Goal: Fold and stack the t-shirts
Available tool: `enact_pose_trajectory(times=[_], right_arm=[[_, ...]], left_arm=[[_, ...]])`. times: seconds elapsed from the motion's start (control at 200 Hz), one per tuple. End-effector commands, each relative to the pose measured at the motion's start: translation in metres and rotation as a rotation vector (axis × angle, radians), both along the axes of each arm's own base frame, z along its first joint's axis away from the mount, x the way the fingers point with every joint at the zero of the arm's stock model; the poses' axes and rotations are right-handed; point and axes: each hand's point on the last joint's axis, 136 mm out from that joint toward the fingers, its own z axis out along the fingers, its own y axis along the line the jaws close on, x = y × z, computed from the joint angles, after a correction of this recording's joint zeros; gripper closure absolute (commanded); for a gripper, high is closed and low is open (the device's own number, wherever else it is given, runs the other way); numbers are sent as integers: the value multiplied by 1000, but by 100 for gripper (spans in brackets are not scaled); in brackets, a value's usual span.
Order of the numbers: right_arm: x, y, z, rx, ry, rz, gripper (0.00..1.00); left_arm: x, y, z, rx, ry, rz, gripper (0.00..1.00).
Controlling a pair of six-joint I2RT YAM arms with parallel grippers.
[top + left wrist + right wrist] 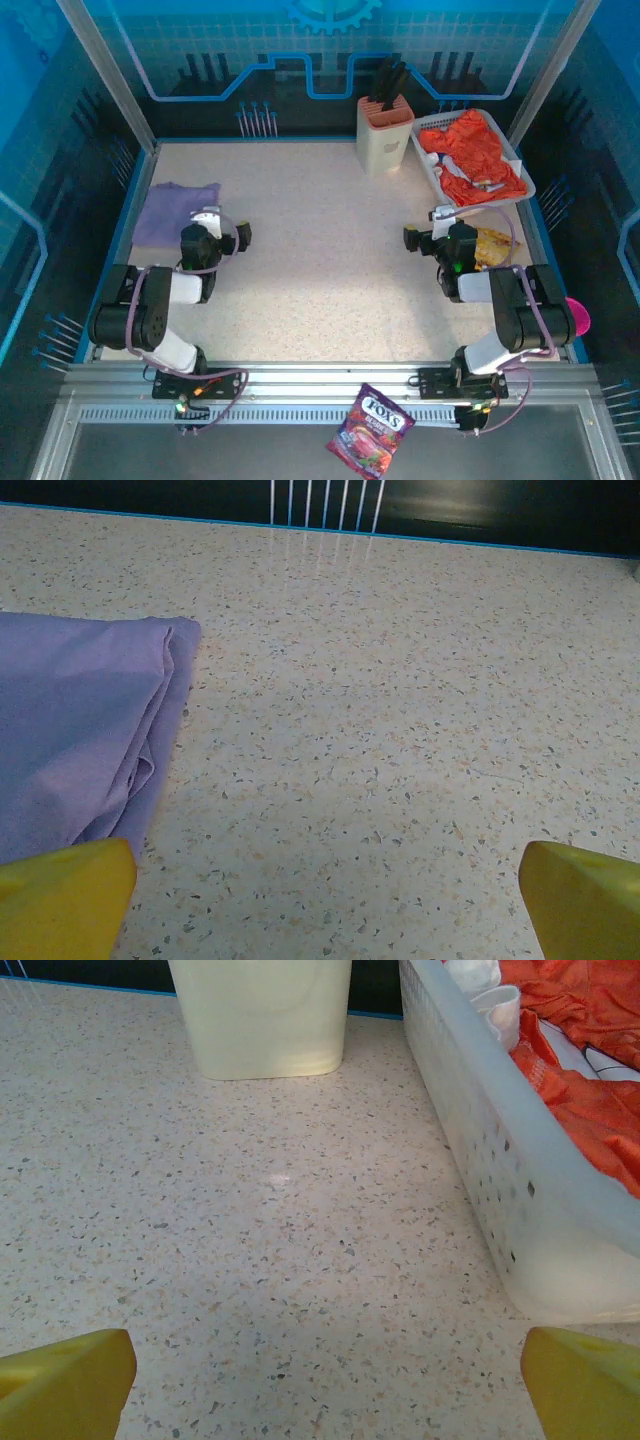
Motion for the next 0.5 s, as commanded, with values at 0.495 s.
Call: enact_pose_trajectory(times=[0.495], right_arm=[[7,-3,12,-7,-45,-30,0]], left_arm=[[5,-2,6,9,-21,-14,1]])
